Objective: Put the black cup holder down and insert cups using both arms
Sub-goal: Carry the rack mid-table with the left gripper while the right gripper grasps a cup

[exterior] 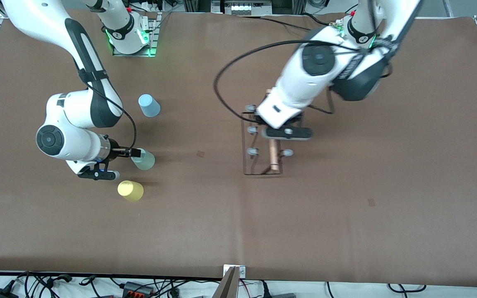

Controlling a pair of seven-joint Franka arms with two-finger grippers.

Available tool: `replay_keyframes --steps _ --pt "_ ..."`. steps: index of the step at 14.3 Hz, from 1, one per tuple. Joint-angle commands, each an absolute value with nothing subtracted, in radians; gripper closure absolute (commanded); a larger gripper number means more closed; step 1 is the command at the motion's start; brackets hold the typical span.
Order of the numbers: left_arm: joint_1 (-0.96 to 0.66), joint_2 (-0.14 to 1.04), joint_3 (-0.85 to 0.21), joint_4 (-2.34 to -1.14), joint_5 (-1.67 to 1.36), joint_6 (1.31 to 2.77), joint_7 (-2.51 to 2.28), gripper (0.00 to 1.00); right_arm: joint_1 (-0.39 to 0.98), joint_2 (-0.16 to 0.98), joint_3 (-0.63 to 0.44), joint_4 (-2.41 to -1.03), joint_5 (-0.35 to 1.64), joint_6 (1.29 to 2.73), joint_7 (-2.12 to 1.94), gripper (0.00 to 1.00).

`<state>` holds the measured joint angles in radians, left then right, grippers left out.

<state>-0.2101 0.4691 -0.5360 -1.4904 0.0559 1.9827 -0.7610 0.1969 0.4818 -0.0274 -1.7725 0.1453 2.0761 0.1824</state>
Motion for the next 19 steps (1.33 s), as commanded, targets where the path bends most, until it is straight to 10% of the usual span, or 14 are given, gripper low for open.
replay_keyframes --steps 1,12,14,15,17,19 --pt "-0.335 0.613 -0.503 -1.303 0.168 1.96 -0.872 1.0 0.222 0.508 -0.029 -1.781 0.164 2.126 0.235 0.0" --pt "-0.397 0.784 -0.497 -1.278 0.279 2.121 -0.911 0.99 0.235 0.548 -0.037 -1.802 0.164 2.134 0.236 0.0" --pt "-0.41 0.784 -0.488 -1.278 0.273 2.132 -0.926 0.82 0.235 0.56 -0.037 -1.802 0.164 2.134 0.236 0.0" --pt "-0.403 0.79 -0.486 -1.275 0.265 2.132 -0.963 0.58 0.233 0.561 -0.037 -1.804 0.164 2.132 0.236 0.14" --pt "-0.385 0.743 -0.488 -1.267 0.264 2.08 -0.988 0.43 0.23 0.554 -0.038 -1.792 0.164 2.114 0.238 0.64" --pt "-0.309 0.654 -0.489 -1.261 0.182 1.958 -0.985 0.32 0.23 0.531 -0.038 -1.744 0.164 2.054 0.233 0.81"
